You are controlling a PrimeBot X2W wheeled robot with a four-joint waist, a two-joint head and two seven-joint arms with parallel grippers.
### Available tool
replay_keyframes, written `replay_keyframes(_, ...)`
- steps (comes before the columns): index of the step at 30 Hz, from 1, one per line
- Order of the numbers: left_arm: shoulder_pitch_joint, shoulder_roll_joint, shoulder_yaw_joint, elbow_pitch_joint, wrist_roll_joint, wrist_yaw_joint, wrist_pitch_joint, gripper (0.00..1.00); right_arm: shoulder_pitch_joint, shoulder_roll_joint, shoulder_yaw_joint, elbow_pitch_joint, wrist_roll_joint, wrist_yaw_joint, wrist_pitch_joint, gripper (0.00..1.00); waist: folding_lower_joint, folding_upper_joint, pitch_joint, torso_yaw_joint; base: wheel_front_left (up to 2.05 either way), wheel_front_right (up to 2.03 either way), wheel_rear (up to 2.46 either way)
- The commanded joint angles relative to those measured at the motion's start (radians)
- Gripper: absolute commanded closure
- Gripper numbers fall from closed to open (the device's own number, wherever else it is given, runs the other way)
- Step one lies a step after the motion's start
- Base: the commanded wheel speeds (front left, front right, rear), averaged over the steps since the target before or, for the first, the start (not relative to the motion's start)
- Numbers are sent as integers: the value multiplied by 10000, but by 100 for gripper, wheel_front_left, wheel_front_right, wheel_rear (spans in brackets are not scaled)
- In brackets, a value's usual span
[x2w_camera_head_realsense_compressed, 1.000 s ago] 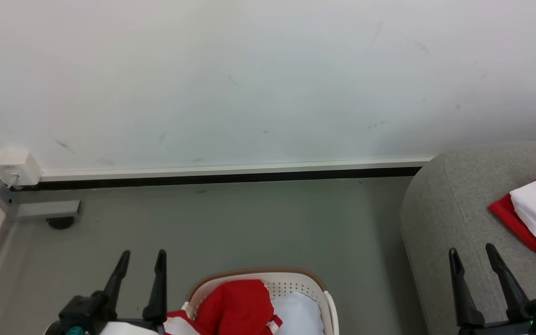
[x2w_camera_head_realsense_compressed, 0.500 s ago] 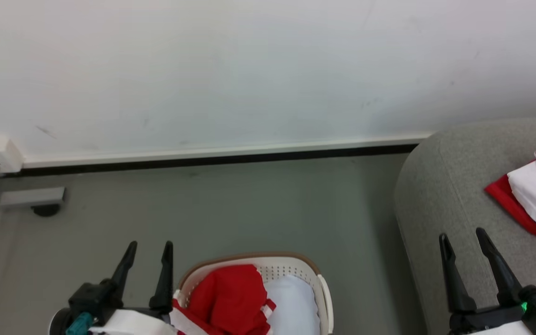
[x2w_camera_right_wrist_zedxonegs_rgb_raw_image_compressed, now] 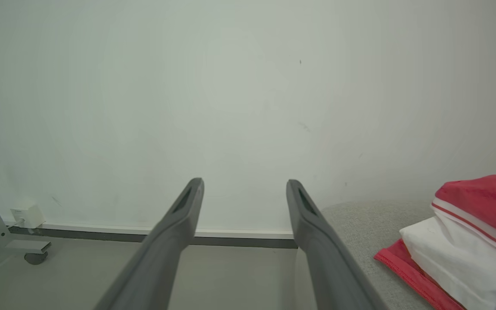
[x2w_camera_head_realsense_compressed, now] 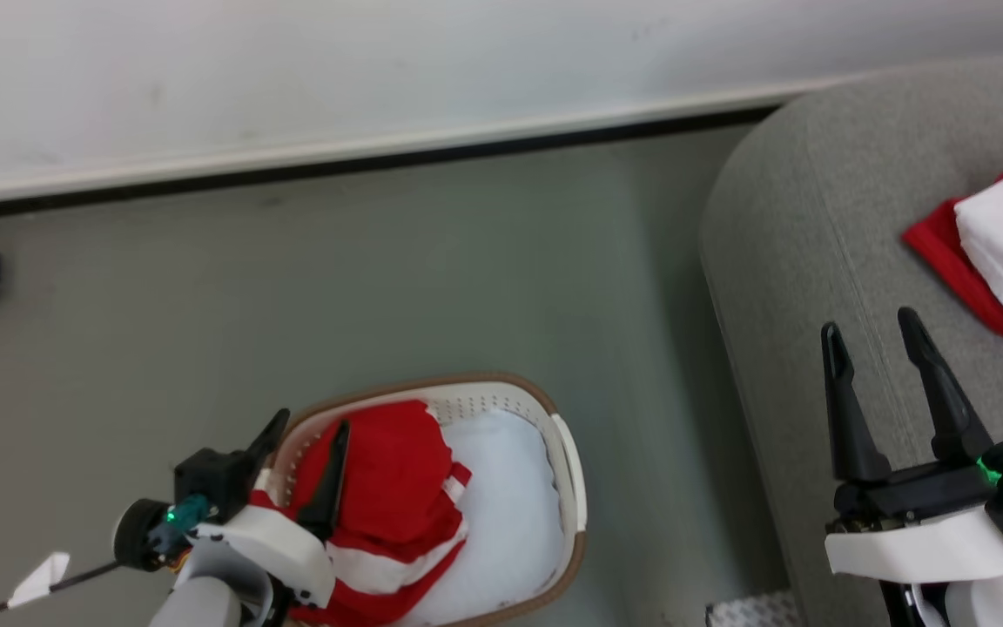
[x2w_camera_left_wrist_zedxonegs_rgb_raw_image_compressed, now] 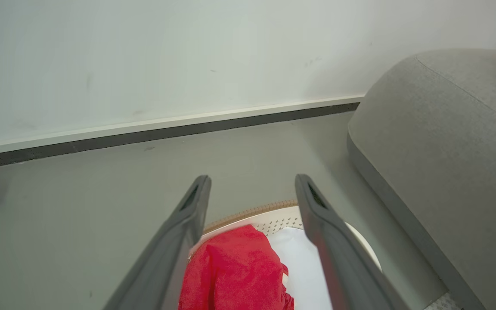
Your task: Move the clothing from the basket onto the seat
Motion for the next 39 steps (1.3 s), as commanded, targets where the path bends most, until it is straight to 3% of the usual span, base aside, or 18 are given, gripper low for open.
replay_keyframes(1,-310,181,-185,416,-191,19,-5,0,-229,58,-62,-97,-31,-22,5,0,-3,0,826,-513,0,0,0)
replay_keyframes(15,-2887,955,-2562,4468,-1012,20,30,0,-1450,420,155,-825,-295,-24,5,0,-3,0,3069,-1841,0,0,0)
replay_keyframes(22,-3945,1113,-3821,5694,-1806,19,842,0,-1808,431,227,-1418,-6,-24,5,0,-3,0,4041,-2342,0,0,0)
replay_keyframes(37,-5276,1676,-4497,7164,-2014,32,2189,0,-2084,427,441,-1983,528,-22,5,0,-3,0,5173,-2970,0,0,0)
replay_keyframes(38,-5278,1691,-4506,7186,-2043,31,2162,6,-2085,427,442,-1980,540,-22,5,0,-3,0,5196,-2987,0,0,0)
replay_keyframes(39,-5280,1709,-4524,7201,-2065,29,2106,50,-2080,427,446,-1979,568,-22,5,0,-3,0,5216,-3003,0,0,0)
